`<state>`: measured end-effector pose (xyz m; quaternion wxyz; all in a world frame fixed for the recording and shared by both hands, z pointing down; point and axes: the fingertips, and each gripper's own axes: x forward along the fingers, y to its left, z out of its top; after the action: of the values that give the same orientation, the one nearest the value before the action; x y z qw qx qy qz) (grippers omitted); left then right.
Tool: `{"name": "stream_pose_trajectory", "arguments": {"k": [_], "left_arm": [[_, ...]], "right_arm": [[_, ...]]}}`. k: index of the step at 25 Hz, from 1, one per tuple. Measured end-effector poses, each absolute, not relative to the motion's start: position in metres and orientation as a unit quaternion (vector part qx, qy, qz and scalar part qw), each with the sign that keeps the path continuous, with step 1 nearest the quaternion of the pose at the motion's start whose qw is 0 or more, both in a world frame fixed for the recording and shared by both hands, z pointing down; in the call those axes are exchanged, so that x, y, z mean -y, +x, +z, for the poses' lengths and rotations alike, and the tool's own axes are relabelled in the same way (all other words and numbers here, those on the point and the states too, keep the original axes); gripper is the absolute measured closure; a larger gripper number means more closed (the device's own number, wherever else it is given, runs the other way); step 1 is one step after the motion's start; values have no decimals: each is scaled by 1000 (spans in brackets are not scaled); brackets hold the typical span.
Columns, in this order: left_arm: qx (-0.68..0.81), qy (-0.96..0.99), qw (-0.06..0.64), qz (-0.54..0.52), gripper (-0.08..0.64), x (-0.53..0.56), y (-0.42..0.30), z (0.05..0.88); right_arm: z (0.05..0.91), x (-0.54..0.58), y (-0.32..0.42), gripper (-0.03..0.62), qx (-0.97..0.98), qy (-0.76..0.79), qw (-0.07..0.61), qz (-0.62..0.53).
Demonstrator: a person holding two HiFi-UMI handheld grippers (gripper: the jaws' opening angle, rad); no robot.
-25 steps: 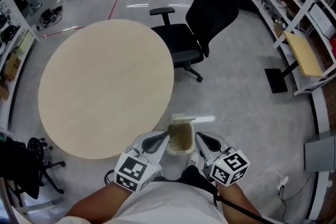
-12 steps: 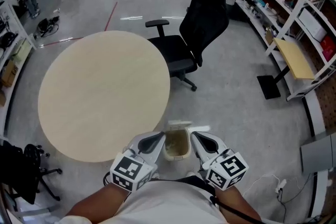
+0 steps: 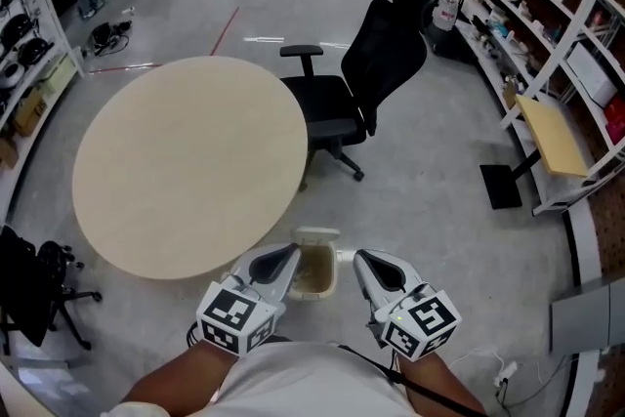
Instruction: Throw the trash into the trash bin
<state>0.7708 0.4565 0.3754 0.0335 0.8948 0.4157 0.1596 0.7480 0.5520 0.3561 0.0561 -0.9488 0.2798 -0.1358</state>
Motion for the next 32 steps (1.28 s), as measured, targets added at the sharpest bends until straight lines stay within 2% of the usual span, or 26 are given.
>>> {"name": "stream_pose_trajectory", "arguments": {"k": [8, 20, 32], "left_arm": [[-401, 906, 7, 136, 551, -489, 734, 364], [-365, 920, 21, 139, 551, -502, 673, 356], [-386, 912, 5, 142, 551, -478, 671, 358]], "right_arm": [[343, -593, 717, 589, -297, -948, 58, -103], [341, -617, 665, 589, -320, -940, 64, -95], [352, -598, 652, 589, -282, -950, 89, -100]]}}
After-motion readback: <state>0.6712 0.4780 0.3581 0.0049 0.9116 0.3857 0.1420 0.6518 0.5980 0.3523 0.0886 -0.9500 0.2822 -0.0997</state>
